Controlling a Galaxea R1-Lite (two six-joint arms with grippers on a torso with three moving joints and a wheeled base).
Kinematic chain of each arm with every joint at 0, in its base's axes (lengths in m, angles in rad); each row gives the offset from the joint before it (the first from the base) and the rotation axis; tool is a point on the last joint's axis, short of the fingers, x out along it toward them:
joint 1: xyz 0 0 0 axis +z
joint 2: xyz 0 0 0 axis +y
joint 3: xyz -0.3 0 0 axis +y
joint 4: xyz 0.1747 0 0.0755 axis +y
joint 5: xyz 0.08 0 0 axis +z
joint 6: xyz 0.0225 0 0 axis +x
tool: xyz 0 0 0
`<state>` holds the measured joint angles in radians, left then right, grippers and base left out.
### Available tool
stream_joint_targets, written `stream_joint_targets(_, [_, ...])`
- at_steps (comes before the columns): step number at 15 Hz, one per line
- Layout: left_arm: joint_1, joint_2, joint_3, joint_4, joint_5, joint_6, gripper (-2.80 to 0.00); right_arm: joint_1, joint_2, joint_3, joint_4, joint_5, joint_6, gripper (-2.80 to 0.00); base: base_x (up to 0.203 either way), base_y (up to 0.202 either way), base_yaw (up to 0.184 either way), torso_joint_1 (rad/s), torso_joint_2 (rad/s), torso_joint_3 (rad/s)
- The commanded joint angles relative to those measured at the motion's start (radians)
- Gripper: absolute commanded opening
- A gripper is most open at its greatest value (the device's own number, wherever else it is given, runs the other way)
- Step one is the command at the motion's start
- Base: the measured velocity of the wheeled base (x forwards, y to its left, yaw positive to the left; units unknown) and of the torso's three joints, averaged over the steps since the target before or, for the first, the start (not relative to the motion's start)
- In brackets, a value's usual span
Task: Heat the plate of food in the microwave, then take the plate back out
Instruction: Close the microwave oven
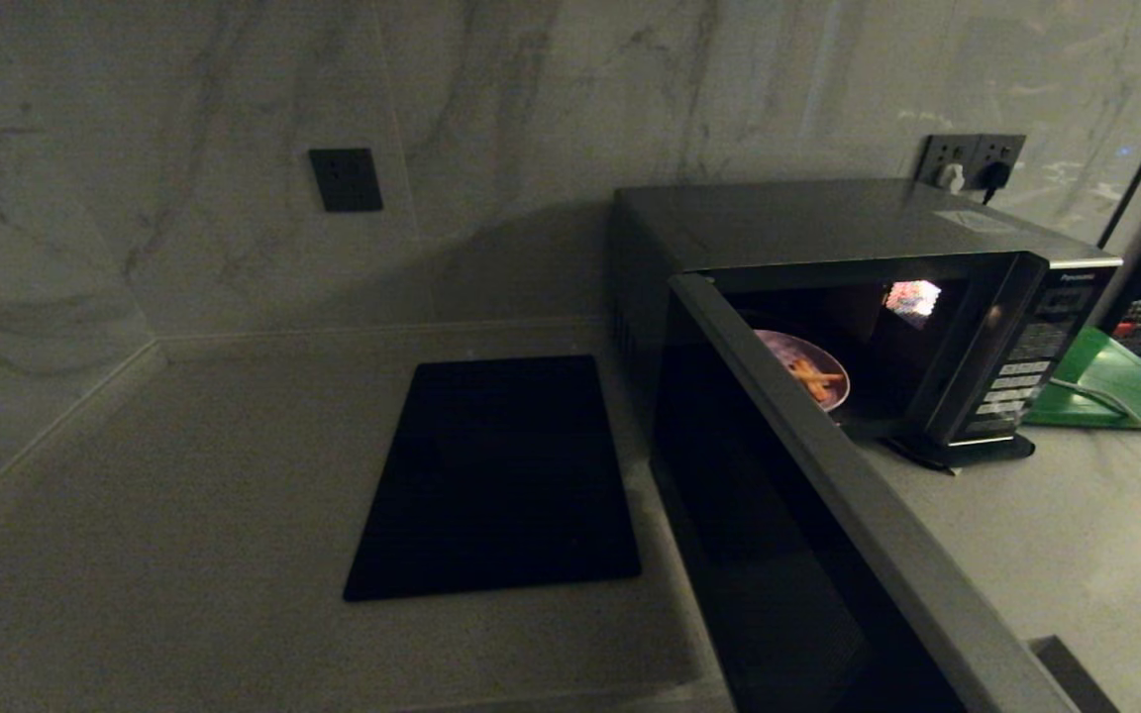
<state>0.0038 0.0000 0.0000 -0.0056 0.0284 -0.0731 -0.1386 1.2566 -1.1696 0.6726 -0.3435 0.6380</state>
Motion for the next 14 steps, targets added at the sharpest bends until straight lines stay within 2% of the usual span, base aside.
stream_joint_targets(1, [0.001, 0.002, 0.0, -0.001, 0.001, -0.001, -2.8, -0.023, -0.088, -0.004, 0.002, -0.034, -0.063, -2.8, 0.0, 0.0, 0.0, 0.0, 0.0, 0.0])
stream_joint_targets(4, [0.001, 0.0, 0.0, -0.001, 0.001, -0.001, -2.8, -0.024, -0.151, -0.045, -0.008, -0.048, -0.191, -2.8, 0.0, 0.0, 0.0, 0.0, 0.0, 0.0])
stream_joint_targets(9, [0.001, 0.002, 0.0, -0.001, 0.001, -0.001, -2.8, -0.005, -0.151, -0.231, -0.01, -0.048, -0.274, -2.8, 0.0, 0.0, 0.0, 0.0, 0.0, 0.0])
stream_joint_targets(14, [0.001, 0.002, 0.0, -0.001, 0.001, -0.001, -2.8, 0.145, -0.149, -0.373, -0.009, -0.04, -0.335, -2.8, 0.0, 0.0, 0.0, 0.0, 0.0, 0.0])
